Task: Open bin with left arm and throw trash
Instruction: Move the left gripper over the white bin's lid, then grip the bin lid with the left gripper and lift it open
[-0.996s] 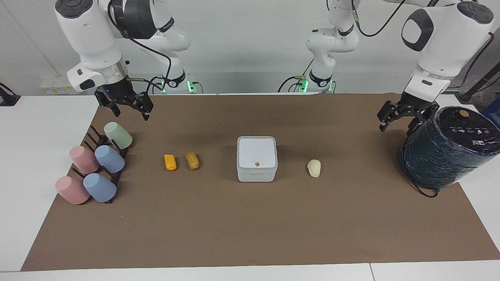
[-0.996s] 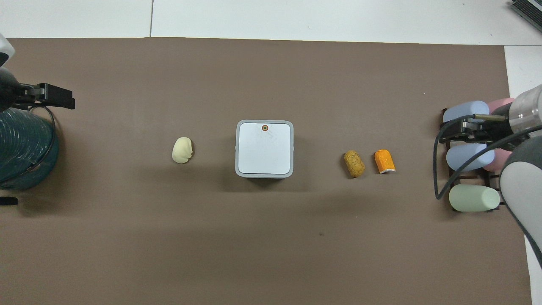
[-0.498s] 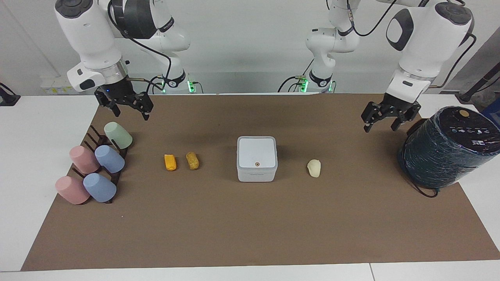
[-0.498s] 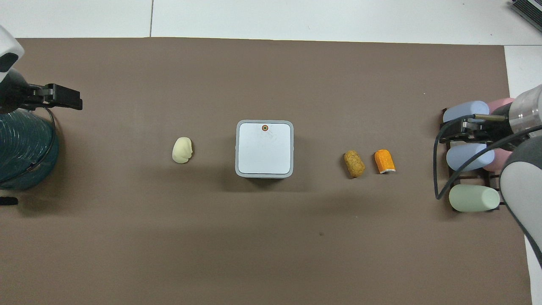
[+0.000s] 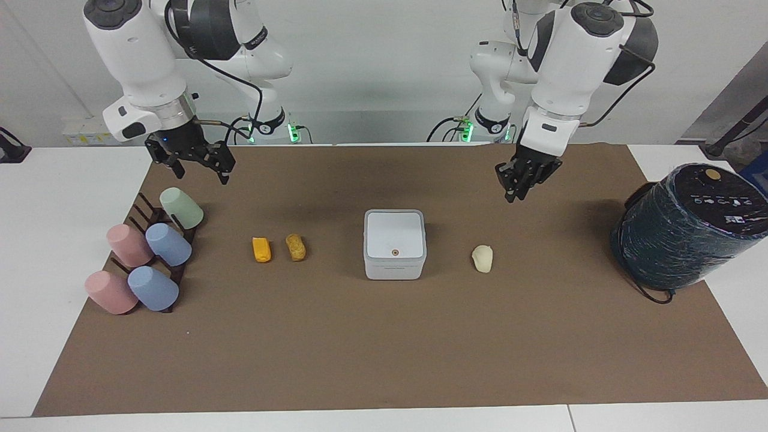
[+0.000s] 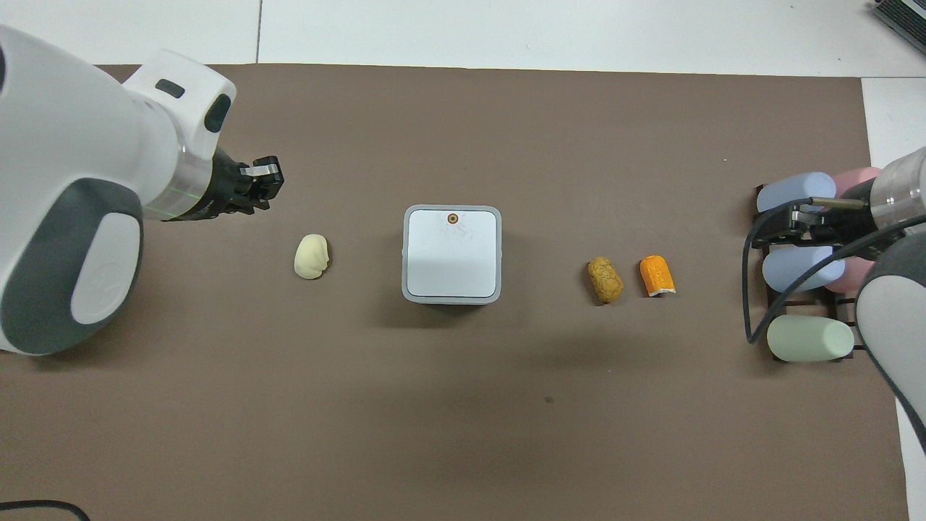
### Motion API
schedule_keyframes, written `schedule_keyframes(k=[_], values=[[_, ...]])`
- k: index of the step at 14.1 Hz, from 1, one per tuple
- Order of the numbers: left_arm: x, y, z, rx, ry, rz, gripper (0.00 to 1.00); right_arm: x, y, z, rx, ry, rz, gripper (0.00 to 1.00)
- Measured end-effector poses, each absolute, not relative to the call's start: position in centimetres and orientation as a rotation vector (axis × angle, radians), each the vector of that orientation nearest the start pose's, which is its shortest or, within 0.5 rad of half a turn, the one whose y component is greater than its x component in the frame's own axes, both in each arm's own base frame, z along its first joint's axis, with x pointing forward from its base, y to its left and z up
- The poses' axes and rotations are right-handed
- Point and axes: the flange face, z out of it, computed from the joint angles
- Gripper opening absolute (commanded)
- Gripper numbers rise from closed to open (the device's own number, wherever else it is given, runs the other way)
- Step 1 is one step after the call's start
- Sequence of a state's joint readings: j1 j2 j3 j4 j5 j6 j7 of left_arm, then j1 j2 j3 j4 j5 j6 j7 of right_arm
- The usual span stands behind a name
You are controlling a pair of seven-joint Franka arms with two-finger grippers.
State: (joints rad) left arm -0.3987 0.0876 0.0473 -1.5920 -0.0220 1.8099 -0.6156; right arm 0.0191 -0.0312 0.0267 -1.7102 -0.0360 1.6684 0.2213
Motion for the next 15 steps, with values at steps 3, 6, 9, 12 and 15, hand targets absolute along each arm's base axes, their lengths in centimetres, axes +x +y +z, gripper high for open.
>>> schedule_keyframes(k=[3, 6, 9, 12, 15], values=[[55.6, -24.4, 56.9, -3.192, -0.567, -0.212, 0.00, 55.0, 2.4, 58.4, -3.168, 0.267, 0.009, 1.00], [54.8, -27.6, 55.3, -3.205, -0.663, -0.251, 0.00, 54.9, 2.9, 58.4, -3.170, 0.251, 0.008, 1.00], [54.7, -30.4, 54.0, -3.241, -0.764, -0.309, 0.00, 54.9, 3.3, 58.4, -3.172, 0.240, 0.009, 1.00], [54.5, -33.5, 51.1, -3.270, -0.775, -0.339, 0.00, 54.9, 3.4, 58.1, -3.172, 0.237, 0.017, 1.00], [54.4, -34.5, 49.2, -3.303, -0.786, -0.355, 0.00, 54.8, 3.5, 58.1, -3.173, 0.234, 0.019, 1.00]])
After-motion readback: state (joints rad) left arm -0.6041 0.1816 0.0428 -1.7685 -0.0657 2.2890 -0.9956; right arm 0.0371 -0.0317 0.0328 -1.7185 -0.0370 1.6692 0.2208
